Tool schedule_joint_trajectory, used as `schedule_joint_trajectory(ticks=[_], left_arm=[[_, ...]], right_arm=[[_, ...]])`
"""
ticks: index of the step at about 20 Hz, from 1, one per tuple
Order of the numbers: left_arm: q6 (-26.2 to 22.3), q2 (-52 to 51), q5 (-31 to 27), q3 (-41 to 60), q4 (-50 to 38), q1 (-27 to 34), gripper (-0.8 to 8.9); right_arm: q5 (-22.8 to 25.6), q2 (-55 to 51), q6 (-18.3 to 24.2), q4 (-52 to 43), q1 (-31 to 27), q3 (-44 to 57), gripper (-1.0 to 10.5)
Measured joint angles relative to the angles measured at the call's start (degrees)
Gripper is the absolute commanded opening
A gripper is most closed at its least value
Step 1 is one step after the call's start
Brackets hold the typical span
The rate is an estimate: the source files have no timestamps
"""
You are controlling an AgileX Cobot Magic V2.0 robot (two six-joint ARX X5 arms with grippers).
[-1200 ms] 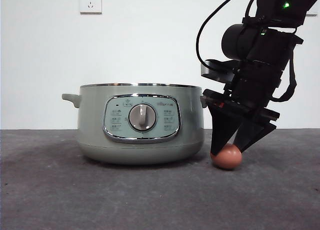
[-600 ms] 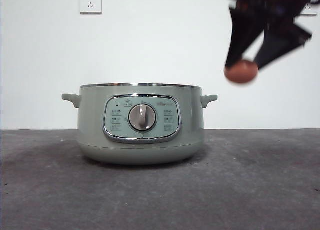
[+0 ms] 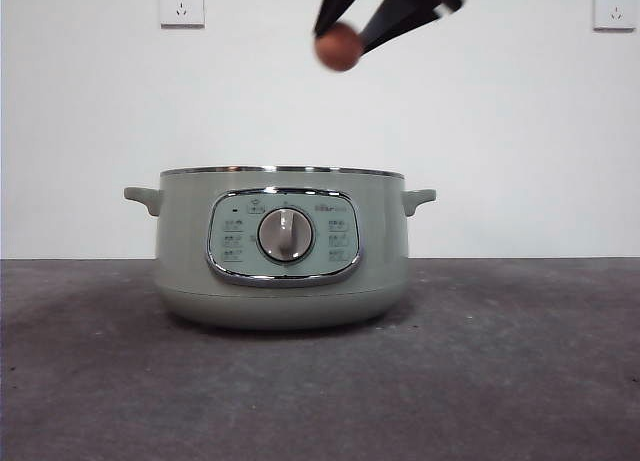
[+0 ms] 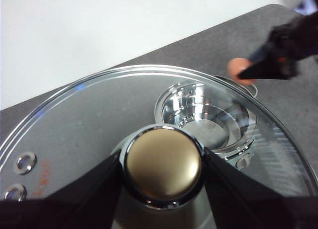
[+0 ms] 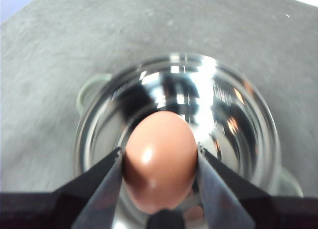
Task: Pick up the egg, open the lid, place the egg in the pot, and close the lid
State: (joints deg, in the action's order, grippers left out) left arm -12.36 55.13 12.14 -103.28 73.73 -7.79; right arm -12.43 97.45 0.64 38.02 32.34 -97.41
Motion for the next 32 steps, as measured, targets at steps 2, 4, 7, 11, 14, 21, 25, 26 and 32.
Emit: schedule_joint_trajectory(ticks=[2, 4, 7, 11, 14, 21, 25, 26, 32], left_arm=[[0.0, 0.0, 0.0, 0.0, 0.0, 0.0, -0.08], [0.0, 0.0, 0.0, 0.0, 0.0, 0.0, -0.08], [0.0, 0.0, 0.0, 0.0, 0.1, 0.0, -0.08], [0.0, 0.0, 0.0, 0.0, 0.2, 0.0, -0.08], [0.0, 0.0, 0.0, 0.0, 0.2, 0.0, -0.08], [0.0, 0.4, 0.0, 0.0, 0.5, 0.0, -0.08], [0.0, 1.0, 0.0, 0.0, 0.6, 0.0, -0.08], [0.0, 1.3, 0.0, 0.0, 0.6, 0.0, -0.08], [0.0, 1.4, 0.0, 0.0, 0.6, -1.3, -0.08]], right_arm=[[0.0, 6.3, 0.0, 0.8, 0.4, -6.0, -0.1], [0.4, 13.1, 0.7, 2.9, 0.7, -12.0, -0.1], [1.5, 21.4, 2.3, 5.3, 1.3, -17.6, -0.1], [3.2, 27.6, 4.3, 7.5, 1.9, -18.2, -0.1], [5.0, 29.5, 5.9, 9.2, 2.2, -18.2, -0.1], [5.2, 31.3, 6.7, 11.0, 2.3, -18.6, -0.1], [4.9, 31.3, 6.7, 11.3, 2.3, -18.7, 4.2], [4.9, 31.3, 6.7, 11.3, 2.3, -18.7, 4.5], [4.0, 29.2, 6.0, 16.9, 2.3, -26.5, 4.4]])
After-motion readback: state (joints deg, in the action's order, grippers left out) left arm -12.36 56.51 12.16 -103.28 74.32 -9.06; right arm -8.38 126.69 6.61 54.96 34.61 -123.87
